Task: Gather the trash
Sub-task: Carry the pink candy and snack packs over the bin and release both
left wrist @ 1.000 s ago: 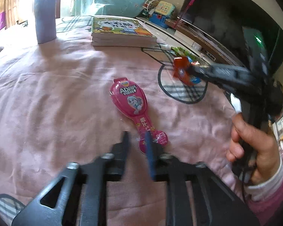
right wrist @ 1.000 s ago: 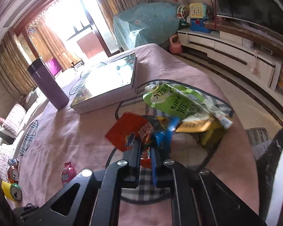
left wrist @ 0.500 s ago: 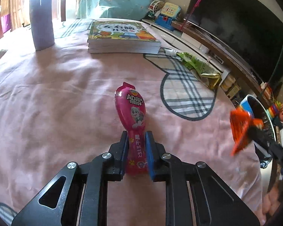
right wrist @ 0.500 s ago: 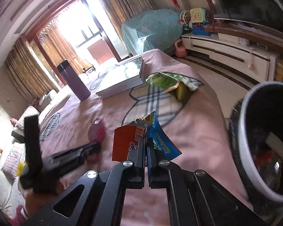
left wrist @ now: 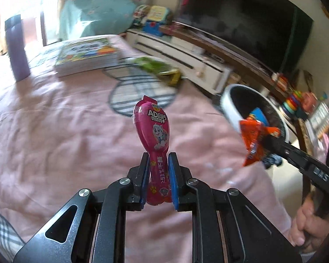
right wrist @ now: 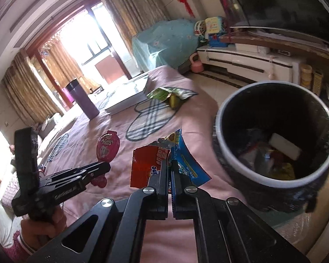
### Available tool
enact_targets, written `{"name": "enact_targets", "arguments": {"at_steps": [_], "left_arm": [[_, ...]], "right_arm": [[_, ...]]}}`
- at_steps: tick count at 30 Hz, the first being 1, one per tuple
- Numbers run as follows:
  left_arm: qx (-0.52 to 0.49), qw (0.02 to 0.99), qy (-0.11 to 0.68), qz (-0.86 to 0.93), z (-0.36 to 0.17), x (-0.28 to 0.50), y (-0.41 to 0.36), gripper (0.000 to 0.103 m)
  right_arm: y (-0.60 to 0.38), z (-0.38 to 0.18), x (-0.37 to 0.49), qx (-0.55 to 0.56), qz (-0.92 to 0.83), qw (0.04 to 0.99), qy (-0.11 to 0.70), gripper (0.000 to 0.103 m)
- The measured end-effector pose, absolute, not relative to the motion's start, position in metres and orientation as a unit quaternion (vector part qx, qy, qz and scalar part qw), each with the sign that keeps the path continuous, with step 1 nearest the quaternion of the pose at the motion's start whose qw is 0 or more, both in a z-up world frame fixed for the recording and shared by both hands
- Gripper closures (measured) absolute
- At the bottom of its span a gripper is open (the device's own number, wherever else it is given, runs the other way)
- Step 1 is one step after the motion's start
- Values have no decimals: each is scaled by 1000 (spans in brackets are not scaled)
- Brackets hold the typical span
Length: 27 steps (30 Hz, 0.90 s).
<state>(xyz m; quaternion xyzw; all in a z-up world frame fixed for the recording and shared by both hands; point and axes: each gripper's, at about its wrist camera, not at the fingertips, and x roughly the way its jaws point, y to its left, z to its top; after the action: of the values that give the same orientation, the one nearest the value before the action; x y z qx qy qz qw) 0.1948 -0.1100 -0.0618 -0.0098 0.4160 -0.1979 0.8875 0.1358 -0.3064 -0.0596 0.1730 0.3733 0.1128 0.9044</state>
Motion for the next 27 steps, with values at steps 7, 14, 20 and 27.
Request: {"name": "enact_targets", "arguments": {"at_steps": [7, 14, 20, 27], "left_arm": [[7, 879, 408, -246, -50, 180, -156, 88], [23, 875, 399, -272, -40, 176, -190, 88], [28, 871, 398, -285, -34, 181, -209, 99], [40, 871, 387, -298, -26, 182, -229, 99]], "right_arm": [[-336, -57, 120, 185, 82, 909, 365, 101], [-367, -53, 110, 189, 56, 913, 356, 101], [-389, -51, 109, 190, 39, 916, 352, 101], [-404, -49, 111, 186, 30, 919, 347, 101]]}}
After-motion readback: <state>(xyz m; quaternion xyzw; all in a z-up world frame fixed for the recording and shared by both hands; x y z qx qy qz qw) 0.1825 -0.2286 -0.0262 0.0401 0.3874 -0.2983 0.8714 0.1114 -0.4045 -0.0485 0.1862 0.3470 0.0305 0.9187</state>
